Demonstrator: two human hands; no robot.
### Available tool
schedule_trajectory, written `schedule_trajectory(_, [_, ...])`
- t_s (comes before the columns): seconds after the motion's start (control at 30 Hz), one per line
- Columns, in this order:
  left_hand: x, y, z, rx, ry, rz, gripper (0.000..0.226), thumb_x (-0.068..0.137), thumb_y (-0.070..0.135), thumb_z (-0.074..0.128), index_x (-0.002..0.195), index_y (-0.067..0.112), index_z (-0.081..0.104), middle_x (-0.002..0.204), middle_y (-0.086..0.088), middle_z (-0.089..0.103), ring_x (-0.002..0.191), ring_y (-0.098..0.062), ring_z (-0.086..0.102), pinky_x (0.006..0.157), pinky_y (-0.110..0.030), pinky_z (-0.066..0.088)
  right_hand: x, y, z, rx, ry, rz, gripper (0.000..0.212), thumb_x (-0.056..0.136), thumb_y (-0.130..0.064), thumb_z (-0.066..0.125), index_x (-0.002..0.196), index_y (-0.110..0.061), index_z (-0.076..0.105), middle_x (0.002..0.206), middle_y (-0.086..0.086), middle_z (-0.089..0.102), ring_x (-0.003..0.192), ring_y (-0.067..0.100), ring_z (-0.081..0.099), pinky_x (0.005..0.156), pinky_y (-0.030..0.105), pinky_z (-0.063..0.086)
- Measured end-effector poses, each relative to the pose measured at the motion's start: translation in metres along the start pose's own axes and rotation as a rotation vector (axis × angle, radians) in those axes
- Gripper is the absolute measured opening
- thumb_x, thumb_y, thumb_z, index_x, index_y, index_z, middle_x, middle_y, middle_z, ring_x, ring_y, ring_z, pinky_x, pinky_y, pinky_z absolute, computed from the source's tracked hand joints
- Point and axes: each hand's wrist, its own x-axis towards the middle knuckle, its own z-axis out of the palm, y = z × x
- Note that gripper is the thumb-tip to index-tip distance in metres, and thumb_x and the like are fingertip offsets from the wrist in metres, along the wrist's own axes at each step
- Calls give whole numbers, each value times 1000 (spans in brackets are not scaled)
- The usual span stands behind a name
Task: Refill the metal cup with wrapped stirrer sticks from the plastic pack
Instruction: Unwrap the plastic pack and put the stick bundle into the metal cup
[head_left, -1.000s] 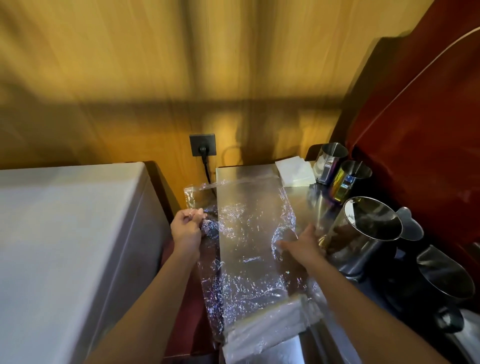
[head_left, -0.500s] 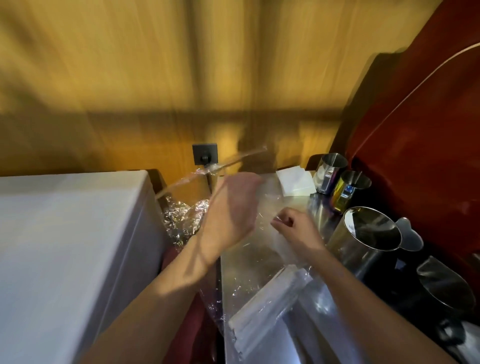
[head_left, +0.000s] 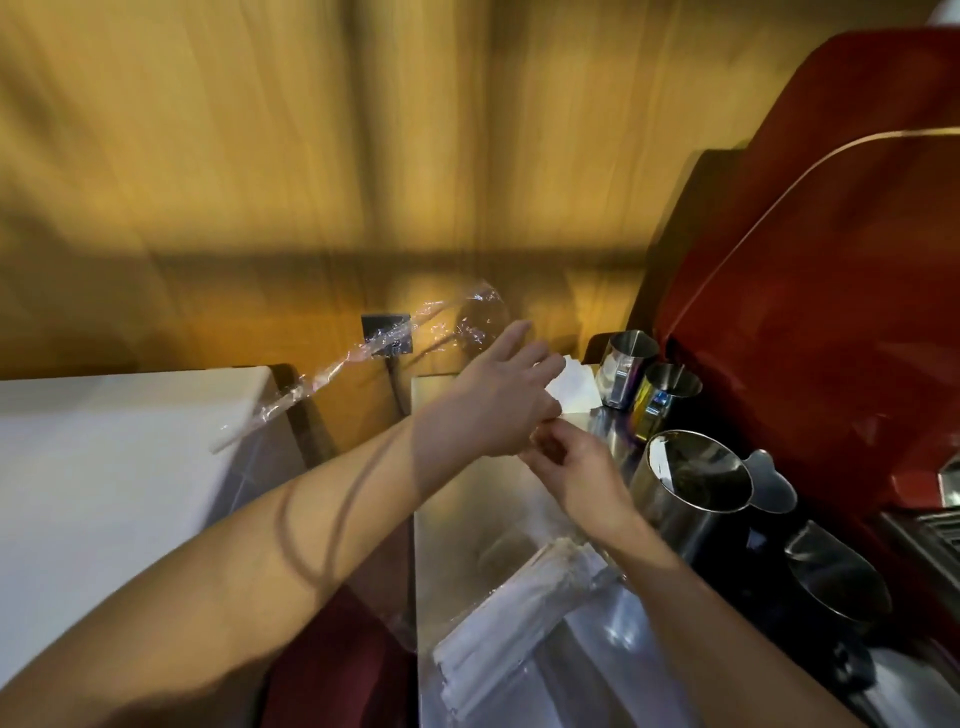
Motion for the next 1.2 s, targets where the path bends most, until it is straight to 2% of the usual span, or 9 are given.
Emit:
schedule_trajectory(0.1, [4,-6,-13,-116,-25,65,11,84,22,57,89,22,67,101,1,64,112,-21,51,113,-54,1,-4,5,-8,96,-12,-5,14,81,-20,68,85,-8,61,67,-2,59,64,9,55,62,22,44])
schedule_trajectory(0.2, [0,-17,-20,-235,-27,53,6,83,23,61,79,19,63,77,6,59,94,-15,60,113,-49,2,-9,8,-14,156,-68,47,14,77,-24,72,76,-17,60,60,-10,53,57,2,47,55,13,38])
schedule_trajectory(0.47, [-21,-57,-33,-426,50,-141,18,83,35,62,72,21,58,70,4,61,72,-16,56,110,-40,7,-28,30,-32,310,-169,206,14,76,1,69,68,-10,66,51,-10,63,51,1,55,52,13,44])
schedule_trajectory(0.6, [-27,-63,-39,-439,100,-224,22,82,38,62,70,21,58,73,2,65,65,-11,46,111,-39,12,-35,34,-32,339,-80,246,16,75,5,68,68,-10,67,58,-6,66,56,4,58,60,18,46])
schedule_trajectory(0.77, [-31,-72,-47,-501,133,-299,24,80,35,66,78,12,65,55,19,44,69,-10,45,108,-35,14,-42,30,-42,350,65,171,19,76,4,68,65,-11,68,52,-14,65,51,-5,55,54,8,41])
schedule_trajectory(0.9, [-42,-90,-47,-525,141,-308,20,80,33,66,78,14,68,68,9,60,76,-10,53,107,-36,13,-44,23,-56,196,187,23,26,75,-5,72,61,-26,64,56,-14,63,52,-3,52,55,8,39])
schedule_trajectory(1.07, [-51,-98,-18,-630,182,-397,9,82,29,65,83,20,68,103,-8,70,107,-23,58,98,-28,21,-35,14,-77,221,341,7,15,76,-18,73,68,-30,67,57,-14,63,52,-2,51,52,8,39])
schedule_trajectory(1.13, [-54,-100,7,-640,115,-472,11,85,22,63,93,17,68,115,-11,66,116,-25,52,93,-22,21,-30,12,-81,147,270,18,13,77,-19,71,70,-28,66,56,-18,63,53,-4,53,53,6,39])
schedule_trajectory(1.2, [-58,-94,24,-676,58,-514,25,90,24,54,105,9,67,119,-8,64,119,-23,49,100,-22,19,-28,11,-81,24,169,29,4,78,-20,71,75,-22,70,58,-16,63,58,-6,56,57,5,40])
